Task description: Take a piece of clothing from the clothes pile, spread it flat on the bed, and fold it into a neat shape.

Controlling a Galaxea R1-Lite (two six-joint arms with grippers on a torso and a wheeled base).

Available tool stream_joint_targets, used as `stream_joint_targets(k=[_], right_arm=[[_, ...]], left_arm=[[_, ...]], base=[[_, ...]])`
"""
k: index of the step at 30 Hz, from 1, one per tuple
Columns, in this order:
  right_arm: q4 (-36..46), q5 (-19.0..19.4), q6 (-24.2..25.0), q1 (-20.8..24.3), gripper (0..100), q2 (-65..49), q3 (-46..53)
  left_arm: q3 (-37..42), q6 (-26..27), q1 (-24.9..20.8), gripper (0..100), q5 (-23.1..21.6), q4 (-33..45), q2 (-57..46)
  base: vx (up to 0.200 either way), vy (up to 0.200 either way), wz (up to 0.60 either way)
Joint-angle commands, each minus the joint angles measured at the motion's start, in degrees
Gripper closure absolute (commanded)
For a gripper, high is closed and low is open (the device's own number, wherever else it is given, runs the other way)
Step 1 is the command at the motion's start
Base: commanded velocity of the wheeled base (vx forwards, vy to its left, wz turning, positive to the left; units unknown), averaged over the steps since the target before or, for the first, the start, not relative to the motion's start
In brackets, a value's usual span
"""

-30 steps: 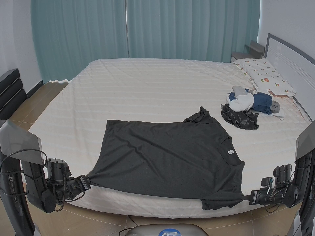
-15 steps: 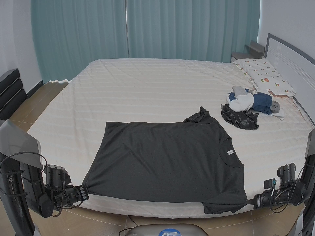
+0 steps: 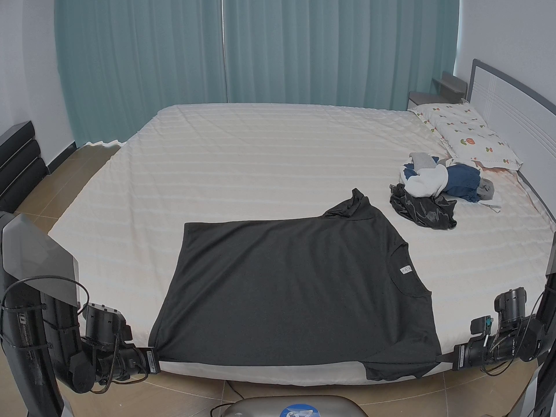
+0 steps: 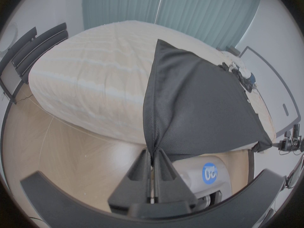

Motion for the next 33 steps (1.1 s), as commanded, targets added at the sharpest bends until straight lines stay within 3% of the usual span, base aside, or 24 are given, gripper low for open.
stream_joint_targets(k=[1, 10, 21, 25, 28, 33], right_arm=[[1.8, 0.1, -1.8, -1.0, 100, -1.2, 1.0], [6.1, 0.1, -7.0, -3.8, 100, -2.1, 1.0], [4.0, 1.0, -6.8, -3.2, 100, -5.5, 0.3], [2.0, 1.2, -6.5, -3.2, 100, -5.7, -0.9], [-1.1, 2.6, -5.8, -3.2, 100, -5.8, -2.2], [-5.4, 3.4, 0.5, -2.0, 100, -5.7, -5.5]], left_arm=[[1.0, 1.1, -1.3, 100, 0.1, 3.3, 0.1], [1.0, 3.5, -1.8, 100, 0.9, 8.7, -0.7], [-0.7, 3.0, -2.0, 100, 2.1, 11.6, -4.8], [-2.2, 1.0, -1.2, 100, 2.1, 11.6, -7.3], [-4.9, -4.2, -1.2, 100, 2.0, 11.8, -11.7], [-9.3, -10.0, -0.1, 100, 2.0, 11.9, -11.6]], base=[[0.000, 0.000, 0.00], [0.000, 0.000, 0.00], [0.000, 0.000, 0.00], [0.000, 0.000, 0.00], [0.000, 0.000, 0.00], [0.000, 0.000, 0.00]])
